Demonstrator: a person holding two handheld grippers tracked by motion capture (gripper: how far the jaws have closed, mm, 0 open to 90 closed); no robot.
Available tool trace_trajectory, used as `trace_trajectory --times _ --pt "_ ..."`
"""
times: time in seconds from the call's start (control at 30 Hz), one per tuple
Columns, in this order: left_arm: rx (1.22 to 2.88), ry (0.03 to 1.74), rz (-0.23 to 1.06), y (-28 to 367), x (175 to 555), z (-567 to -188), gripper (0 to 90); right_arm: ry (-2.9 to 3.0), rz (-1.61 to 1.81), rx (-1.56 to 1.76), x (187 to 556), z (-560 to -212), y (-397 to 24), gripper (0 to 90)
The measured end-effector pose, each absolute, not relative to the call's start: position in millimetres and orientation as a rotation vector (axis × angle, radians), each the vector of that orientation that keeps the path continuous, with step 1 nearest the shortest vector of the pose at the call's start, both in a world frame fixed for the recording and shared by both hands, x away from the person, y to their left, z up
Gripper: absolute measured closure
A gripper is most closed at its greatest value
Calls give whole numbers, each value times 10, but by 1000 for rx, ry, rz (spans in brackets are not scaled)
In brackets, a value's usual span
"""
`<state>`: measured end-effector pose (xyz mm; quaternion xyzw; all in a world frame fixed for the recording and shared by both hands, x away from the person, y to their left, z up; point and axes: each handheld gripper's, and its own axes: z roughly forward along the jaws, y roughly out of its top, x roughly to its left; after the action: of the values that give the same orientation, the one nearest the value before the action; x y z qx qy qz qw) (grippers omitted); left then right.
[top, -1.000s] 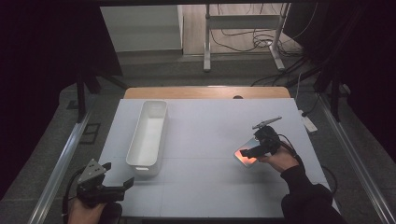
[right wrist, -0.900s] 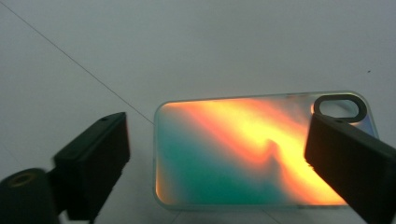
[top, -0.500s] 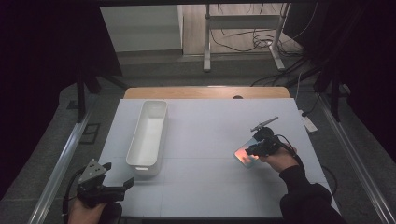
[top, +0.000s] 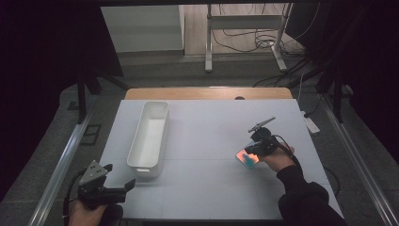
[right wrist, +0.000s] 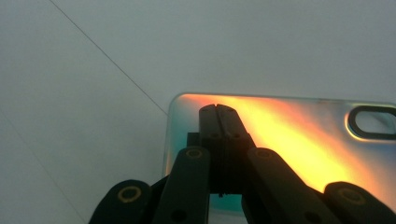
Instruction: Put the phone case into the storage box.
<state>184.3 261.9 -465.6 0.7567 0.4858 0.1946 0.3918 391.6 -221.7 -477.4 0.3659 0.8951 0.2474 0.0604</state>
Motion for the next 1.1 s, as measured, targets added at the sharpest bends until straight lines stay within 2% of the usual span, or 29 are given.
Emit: trace_trajectory --times 1.1 --pt "1922 1230 491 2622 1844 -4658 20 2745 674 1051 4091 -4999 -1776 893"
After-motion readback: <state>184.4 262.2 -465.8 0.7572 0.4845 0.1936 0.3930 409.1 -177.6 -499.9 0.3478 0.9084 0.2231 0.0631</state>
